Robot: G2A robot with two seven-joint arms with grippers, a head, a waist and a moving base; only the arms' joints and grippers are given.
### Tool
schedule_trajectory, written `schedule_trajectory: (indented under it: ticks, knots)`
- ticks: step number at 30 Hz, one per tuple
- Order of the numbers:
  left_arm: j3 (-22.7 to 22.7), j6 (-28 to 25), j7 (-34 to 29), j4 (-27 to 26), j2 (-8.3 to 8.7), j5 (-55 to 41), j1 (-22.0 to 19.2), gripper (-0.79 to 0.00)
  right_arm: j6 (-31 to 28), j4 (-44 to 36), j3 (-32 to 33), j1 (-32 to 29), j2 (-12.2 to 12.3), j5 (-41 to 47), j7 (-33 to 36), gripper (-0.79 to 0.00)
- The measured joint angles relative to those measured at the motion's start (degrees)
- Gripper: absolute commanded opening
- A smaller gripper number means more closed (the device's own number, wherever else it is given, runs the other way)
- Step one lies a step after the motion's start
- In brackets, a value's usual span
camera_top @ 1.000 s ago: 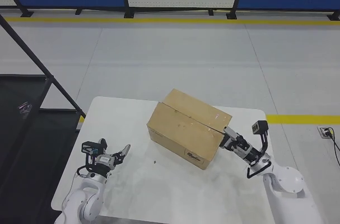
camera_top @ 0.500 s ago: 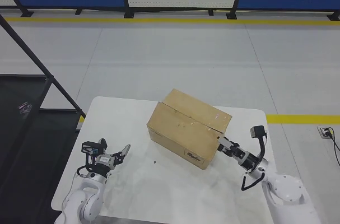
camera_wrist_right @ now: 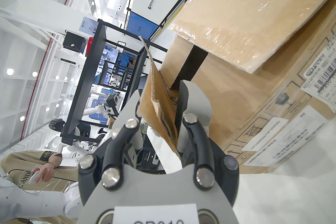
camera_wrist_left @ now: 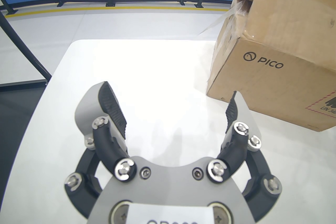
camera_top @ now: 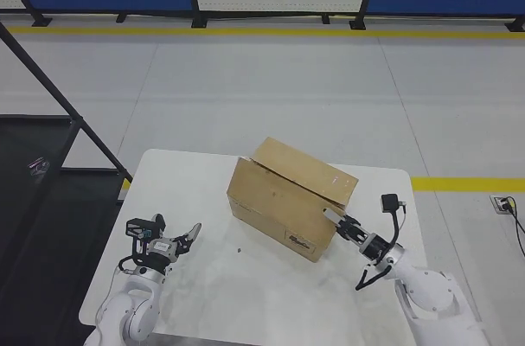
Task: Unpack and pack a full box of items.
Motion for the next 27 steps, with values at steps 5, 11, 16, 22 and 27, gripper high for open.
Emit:
schedule_trajectory:
  ticks: [5, 11, 16, 22, 27]
  knots:
    - [0.0, 0.0, 0.0, 0.0, 0.0, 0.0, 0.0, 0.0, -0.35, -0.49, -0.28, -0.17, 0.22, 0.99, 0.94, -0.785]
    - [0.0, 0.0, 0.0, 0.0, 0.0, 0.0, 0.0, 0.0, -1.88, -0.71, -0.05, -0.57, 0.64, 3.04, 3.5, -0.785]
    - [0.0, 0.0, 0.0, 0.0, 0.0, 0.0, 0.0, 0.0, -3.6, -0.47, 0.33, -0.89, 1.05, 4.78, 5.71, -0.785]
    - [0.0, 0.0, 0.0, 0.0, 0.0, 0.0, 0.0, 0.0, -6.92, 0.41, 0.34, -1.04, 1.52, 7.57, 9.26, -0.785]
    - [0.0, 0.0, 0.0, 0.0, 0.0, 0.0, 0.0, 0.0, -8.82, 1.11, 0.18, -0.95, 1.9, 9.01, 11.63, -0.785]
